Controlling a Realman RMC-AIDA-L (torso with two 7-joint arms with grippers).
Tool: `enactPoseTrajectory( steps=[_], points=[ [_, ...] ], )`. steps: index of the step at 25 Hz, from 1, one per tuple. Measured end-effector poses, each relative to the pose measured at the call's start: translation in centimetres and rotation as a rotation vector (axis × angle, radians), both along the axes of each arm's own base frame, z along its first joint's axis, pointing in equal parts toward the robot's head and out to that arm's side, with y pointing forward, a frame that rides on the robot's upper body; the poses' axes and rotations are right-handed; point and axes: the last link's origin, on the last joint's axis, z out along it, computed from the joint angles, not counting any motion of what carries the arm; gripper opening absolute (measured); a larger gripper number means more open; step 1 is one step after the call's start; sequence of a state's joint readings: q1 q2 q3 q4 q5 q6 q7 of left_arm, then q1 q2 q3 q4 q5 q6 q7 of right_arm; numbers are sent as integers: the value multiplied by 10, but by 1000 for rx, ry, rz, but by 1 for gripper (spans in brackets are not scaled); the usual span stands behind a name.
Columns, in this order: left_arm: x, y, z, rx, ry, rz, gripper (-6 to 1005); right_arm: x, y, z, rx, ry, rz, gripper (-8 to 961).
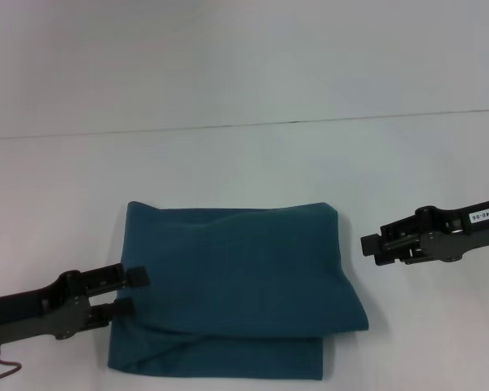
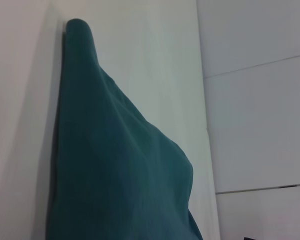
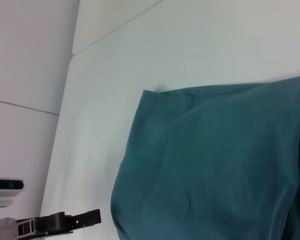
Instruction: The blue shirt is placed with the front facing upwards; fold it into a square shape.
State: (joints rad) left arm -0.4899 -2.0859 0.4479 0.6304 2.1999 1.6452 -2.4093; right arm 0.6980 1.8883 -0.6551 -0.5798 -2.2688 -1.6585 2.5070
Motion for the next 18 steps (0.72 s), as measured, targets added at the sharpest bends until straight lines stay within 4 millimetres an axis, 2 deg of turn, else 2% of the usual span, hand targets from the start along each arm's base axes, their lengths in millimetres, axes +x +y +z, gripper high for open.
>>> enactPoseTrajectory(
  steps=[6,9,12,13,14,18],
  points=[
    [0,3,4,21,5,-17,769,-1,1,-1,2,-1,6,422],
    [3,4,14,56,-5,-62,769,-9,3,0,0,18,48,423],
    [12,5,28,109,-34,-173,776,-32,11,8,10,75,159,423],
    [15,5,33,133,-40,-224,778,-54,17,15,35,125,264,424],
    [18,4,36,148,-41,-258,781,-54,17,15,35,125,264,424],
    [24,-3,43,251,19,-514,790,-82,23,17,120,160,485,425]
  ],
)
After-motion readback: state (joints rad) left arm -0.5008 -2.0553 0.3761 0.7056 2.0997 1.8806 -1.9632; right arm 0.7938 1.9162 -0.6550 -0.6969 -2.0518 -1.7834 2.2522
